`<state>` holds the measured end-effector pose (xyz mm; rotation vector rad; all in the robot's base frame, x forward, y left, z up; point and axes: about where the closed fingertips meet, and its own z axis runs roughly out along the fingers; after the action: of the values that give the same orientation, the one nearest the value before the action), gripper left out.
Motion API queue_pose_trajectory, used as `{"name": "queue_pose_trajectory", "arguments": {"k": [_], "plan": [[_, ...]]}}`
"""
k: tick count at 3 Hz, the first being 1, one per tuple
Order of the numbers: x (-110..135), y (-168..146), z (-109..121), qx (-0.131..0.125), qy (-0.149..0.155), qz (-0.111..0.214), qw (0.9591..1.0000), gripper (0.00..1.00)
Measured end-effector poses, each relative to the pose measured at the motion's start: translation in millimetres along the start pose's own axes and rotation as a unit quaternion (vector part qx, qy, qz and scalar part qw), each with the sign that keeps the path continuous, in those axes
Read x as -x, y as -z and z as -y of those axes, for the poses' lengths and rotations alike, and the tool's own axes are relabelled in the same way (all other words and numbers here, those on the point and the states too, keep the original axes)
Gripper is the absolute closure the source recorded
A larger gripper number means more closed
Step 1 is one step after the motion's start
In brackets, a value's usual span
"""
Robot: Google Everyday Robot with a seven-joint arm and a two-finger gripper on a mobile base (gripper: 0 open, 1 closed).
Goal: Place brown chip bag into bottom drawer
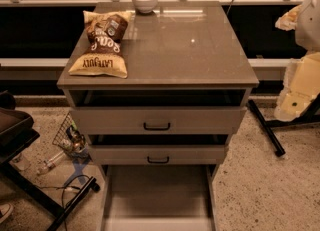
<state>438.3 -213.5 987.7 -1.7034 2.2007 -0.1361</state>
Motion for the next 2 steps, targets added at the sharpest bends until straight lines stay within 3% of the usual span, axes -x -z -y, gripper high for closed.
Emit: {"name": "queue_pose_trajectory", "arguments": {"k": [1,2], "plan": [[0.0,0.1,0.0,0.0,0.0,0.0,1.0,0.0],[27.0,-10.5,26.4,-0.02,0.002,0.032,0.9993,0.0]]}}
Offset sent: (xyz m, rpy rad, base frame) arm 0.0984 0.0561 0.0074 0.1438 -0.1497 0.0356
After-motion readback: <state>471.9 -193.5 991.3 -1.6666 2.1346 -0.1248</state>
